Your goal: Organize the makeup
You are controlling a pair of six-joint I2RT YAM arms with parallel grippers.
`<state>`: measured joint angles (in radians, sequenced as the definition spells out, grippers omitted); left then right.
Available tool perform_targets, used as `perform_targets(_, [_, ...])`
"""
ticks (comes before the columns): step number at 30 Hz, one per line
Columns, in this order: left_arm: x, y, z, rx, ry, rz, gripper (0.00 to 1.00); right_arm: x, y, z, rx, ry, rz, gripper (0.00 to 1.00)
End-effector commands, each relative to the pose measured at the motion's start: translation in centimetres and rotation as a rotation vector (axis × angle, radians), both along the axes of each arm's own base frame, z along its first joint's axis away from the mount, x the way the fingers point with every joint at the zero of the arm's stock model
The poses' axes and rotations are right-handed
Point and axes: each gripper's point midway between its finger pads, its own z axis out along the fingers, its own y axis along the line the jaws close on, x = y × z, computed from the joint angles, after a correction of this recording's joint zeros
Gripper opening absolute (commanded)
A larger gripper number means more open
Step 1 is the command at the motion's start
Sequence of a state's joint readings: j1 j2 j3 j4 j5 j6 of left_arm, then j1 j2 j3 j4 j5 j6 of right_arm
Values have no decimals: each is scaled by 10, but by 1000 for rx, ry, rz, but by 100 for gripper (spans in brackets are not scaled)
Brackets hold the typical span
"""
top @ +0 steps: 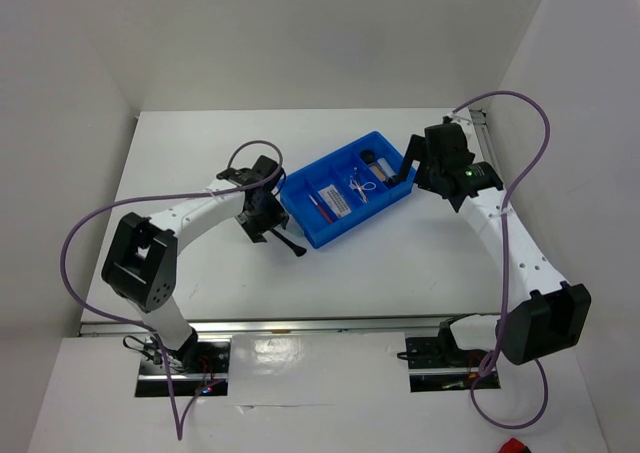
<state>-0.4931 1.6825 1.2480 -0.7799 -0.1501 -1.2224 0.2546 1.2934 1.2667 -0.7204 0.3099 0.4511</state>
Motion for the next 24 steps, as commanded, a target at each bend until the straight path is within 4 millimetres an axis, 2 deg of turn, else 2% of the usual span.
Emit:
perform_targets(1, [0,-6,-10,-30,19,14,67,-7,-6,8,-9,-22,-8,100])
perform_targets(3, [-2,-7,-20,-35,27,12,66,-8,-6,8,-9,-21,-8,100])
perform_targets(15, [0,-6,-35,-36,55,37,62,-5,-6,6,-9,-20,-8,100])
perform_targets(24, [21,-10,-55,0,51,35,55,-2,0,4,9,-16,12,100])
